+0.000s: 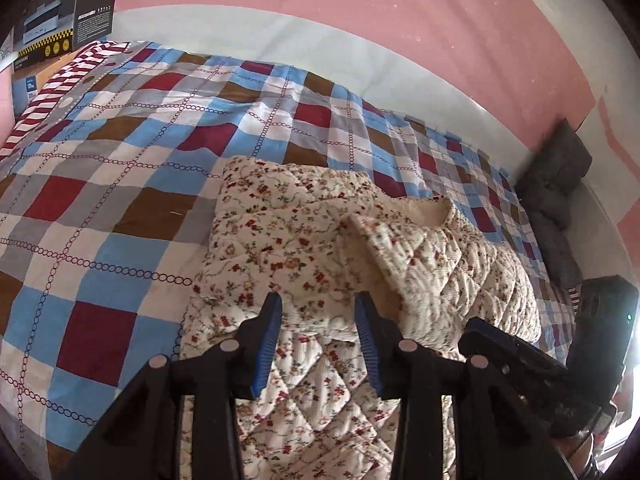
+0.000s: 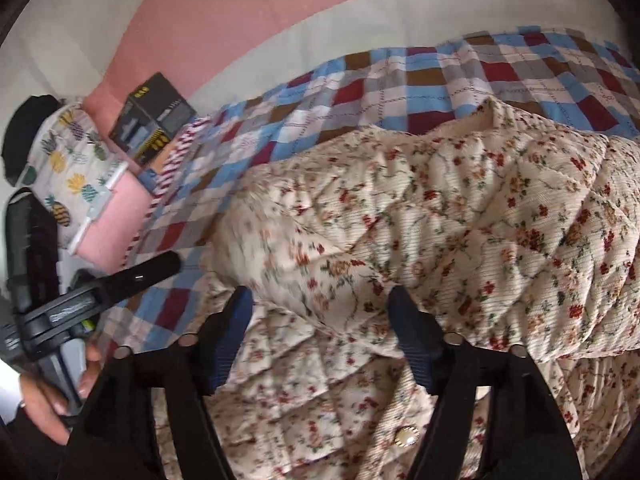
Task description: Fold large clothes
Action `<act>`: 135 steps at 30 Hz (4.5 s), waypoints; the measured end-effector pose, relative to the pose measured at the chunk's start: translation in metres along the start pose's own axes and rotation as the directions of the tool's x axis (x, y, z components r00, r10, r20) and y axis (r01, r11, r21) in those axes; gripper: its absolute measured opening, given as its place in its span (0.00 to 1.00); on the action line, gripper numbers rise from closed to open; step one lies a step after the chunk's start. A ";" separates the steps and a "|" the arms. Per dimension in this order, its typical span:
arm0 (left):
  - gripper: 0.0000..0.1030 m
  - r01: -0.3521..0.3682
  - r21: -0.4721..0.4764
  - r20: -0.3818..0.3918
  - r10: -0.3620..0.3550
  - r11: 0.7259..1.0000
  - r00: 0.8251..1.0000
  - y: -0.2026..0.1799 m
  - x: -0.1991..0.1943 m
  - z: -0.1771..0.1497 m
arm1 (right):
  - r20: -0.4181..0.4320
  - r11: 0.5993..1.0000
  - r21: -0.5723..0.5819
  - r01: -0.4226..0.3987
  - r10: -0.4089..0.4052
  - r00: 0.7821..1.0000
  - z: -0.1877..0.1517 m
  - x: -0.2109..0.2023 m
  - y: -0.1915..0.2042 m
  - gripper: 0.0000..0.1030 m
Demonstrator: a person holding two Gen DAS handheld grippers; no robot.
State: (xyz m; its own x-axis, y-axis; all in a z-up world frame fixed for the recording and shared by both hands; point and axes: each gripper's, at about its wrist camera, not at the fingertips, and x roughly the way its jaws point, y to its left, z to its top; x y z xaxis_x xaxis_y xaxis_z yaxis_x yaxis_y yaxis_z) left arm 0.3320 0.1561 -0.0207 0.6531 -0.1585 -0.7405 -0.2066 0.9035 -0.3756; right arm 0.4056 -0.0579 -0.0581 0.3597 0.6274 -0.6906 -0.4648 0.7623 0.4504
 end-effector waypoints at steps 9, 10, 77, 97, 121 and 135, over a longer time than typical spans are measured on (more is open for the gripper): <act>0.51 0.083 0.000 -0.113 -0.082 0.997 0.990 -0.037 0.053 0.009 | 0.109 0.987 0.070 0.148 -0.155 0.982 -0.013 -0.069 -0.046 0.72; 0.50 0.083 0.003 -0.133 -0.082 0.997 0.988 -0.040 0.063 0.009 | 0.120 0.981 0.101 0.165 -0.176 0.977 -0.014 -0.076 -0.058 0.72; 0.23 -0.154 0.245 -0.030 0.166 0.957 0.986 -0.045 0.091 -0.005 | -0.013 0.853 0.094 0.513 -0.514 0.858 -0.017 -0.057 -0.160 0.24; 0.23 -0.145 0.180 -0.014 0.150 0.973 0.989 -0.024 -0.126 -0.171 | 0.121 0.928 0.058 0.368 -0.373 0.920 -0.171 -0.193 0.019 0.49; 0.30 -0.200 0.144 -0.082 0.213 0.969 0.974 0.033 -0.171 -0.249 | 0.045 0.917 0.093 0.387 -0.392 0.919 -0.265 -0.220 0.038 0.67; 0.43 -0.197 0.007 -0.178 0.195 0.980 0.965 0.099 -0.114 -0.224 | -0.051 0.830 0.326 0.453 -0.463 0.885 -0.258 -0.238 -0.099 0.67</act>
State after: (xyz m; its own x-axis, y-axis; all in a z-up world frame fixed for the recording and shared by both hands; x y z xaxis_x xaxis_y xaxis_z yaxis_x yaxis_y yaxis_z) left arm 0.0740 0.1740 -0.0985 0.4599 -0.0478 -0.8867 -0.3258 0.9198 -0.2186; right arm 0.1570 -0.3238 -0.0848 0.4925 0.1945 -0.8483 0.0405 0.9685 0.2456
